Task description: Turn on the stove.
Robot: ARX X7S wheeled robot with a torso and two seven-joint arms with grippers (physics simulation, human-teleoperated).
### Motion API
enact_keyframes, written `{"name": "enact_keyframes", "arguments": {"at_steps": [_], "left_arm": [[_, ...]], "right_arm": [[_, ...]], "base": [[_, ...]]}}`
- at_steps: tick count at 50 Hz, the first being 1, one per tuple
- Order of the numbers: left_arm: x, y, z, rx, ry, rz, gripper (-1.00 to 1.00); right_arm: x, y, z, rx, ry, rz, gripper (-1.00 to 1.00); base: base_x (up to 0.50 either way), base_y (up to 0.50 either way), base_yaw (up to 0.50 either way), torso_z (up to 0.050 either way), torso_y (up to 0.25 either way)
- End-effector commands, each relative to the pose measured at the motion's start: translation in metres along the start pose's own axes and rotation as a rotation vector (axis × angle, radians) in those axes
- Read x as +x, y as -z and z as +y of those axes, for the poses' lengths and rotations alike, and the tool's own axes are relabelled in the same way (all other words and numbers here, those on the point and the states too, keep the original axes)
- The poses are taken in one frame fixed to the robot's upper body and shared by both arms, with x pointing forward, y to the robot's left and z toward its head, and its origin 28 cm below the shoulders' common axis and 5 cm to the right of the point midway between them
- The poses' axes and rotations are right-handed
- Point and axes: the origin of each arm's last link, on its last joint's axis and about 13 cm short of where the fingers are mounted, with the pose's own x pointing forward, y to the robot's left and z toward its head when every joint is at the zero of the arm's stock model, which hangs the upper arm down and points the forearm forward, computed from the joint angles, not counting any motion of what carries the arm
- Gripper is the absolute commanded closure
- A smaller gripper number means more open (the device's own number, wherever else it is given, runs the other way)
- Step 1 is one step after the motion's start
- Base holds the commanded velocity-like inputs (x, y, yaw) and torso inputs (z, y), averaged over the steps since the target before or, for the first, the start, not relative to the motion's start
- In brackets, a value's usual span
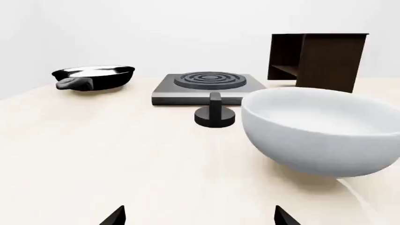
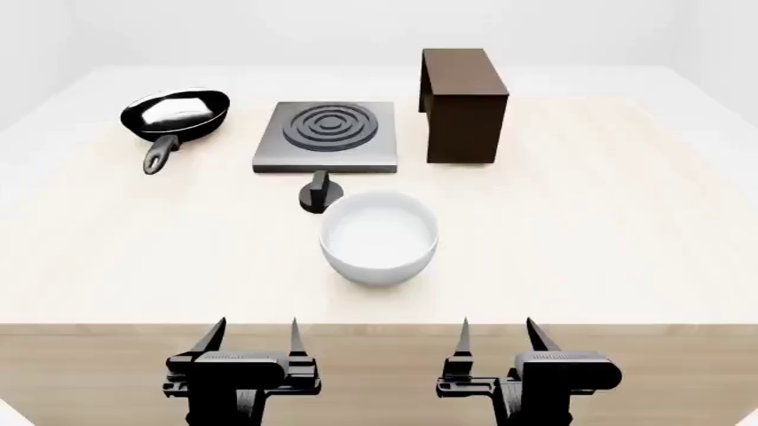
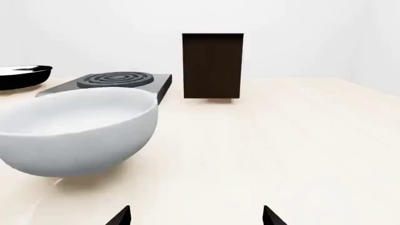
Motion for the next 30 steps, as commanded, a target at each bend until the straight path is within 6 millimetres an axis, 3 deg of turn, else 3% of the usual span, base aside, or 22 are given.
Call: {"name": "enact_keyframes", "arguments": {"at_steps": [1,20,30], "left_arm": [[-0.0003,-0.0005,0.0,0.0,0.0,0.0,-1.0],[0.0005,-0.0002,0.0005,0.002,-0.002,-0.003,-1.0],[0.0002,-0.0008,0.0003,0.005,-0.001,-0.007,-1.0]], "right_arm": [[0.0002,0.0002,0.0005,0.0,0.0,0.0,-1.0],[-0.0003,-0.0002,0.0014,-0.013,0.003,-0.009,-1.0],[-0.0008,-0.001,0.0008,-0.017,0.003,-0.015,-1.0]], "base": [[0.0,0.0,0.0,0.0,0.0],[0.0,0.0,0.0,0.0,0.0],[0.0,0.41,0.0,0.0,0.0]]}}
